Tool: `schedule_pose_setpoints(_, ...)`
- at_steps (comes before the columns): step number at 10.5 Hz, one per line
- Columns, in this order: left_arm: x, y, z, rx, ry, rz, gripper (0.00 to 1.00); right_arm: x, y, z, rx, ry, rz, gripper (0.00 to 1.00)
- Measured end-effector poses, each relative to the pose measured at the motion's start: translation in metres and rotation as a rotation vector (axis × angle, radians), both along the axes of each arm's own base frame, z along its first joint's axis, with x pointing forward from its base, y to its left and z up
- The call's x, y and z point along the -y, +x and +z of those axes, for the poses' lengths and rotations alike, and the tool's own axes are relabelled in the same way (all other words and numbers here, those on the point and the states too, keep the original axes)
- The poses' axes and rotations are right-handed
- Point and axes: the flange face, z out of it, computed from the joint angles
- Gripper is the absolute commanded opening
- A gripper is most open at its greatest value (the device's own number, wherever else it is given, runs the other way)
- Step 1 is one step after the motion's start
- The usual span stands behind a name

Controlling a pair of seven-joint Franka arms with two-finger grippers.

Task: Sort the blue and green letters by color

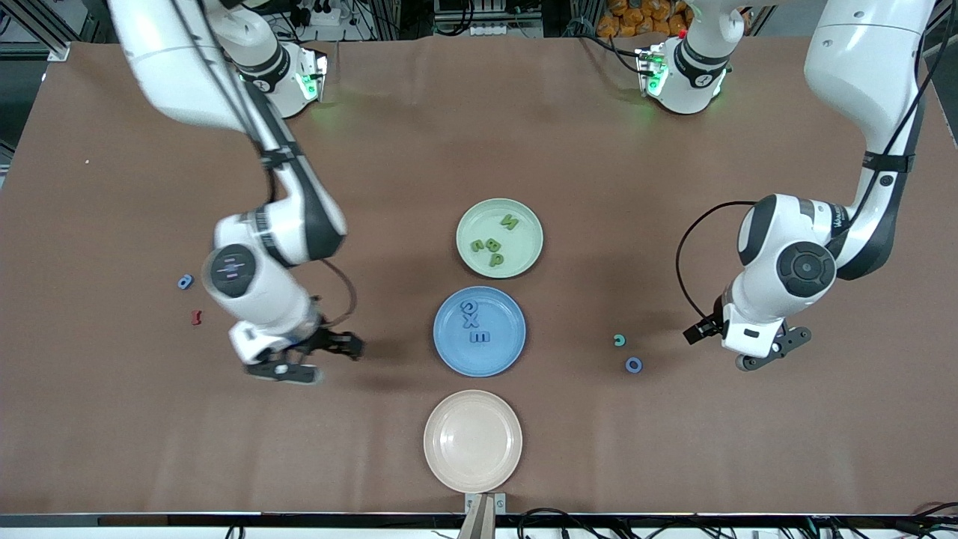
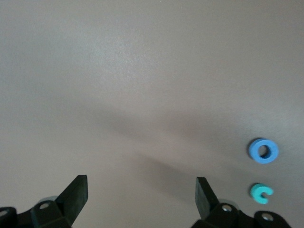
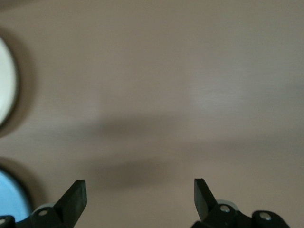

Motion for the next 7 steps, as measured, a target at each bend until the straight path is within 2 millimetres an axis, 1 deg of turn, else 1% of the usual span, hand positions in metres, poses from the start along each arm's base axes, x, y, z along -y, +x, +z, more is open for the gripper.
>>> schedule_pose_setpoints(2, -0.011, 0.0, -0.008, -0.033, -0.003, -0.113, 1.0, 0.081, 0.004, 0.027, -0.044, -0.016, -0.045, 1.0)
schedule_pose_setpoints(3, -0.012, -0.003, -0.01, -0.068, -0.025, -0.161, 1.0, 0.121, 0.003, 0.042, -0.051, -0.017, -0.09, 1.0)
schedule_pose_setpoints(4, -0.008, -0.007, -0.013, -0.109, -0.055, -0.215, 1.0, 0.16, -0.001, 0.053, -0.071, -0.019, -0.128, 1.0)
schedule_pose_setpoints(5, -0.005, -0.013, -0.017, -0.157, -0.081, -0.265, 1.0, 0.2, -0.008, 0.06, -0.092, -0.02, -0.167, 1.0)
schedule_pose_setpoints(6, -0.004, -0.019, -0.021, -0.206, -0.104, -0.313, 1.0, 0.24, -0.019, 0.064, -0.111, -0.019, -0.216, 1.0)
schedule_pose_setpoints(7, -0.008, -0.025, -0.025, -0.266, -0.123, -0.355, 1.0, 0.282, -0.036, 0.06, -0.136, -0.016, -0.276, 1.0)
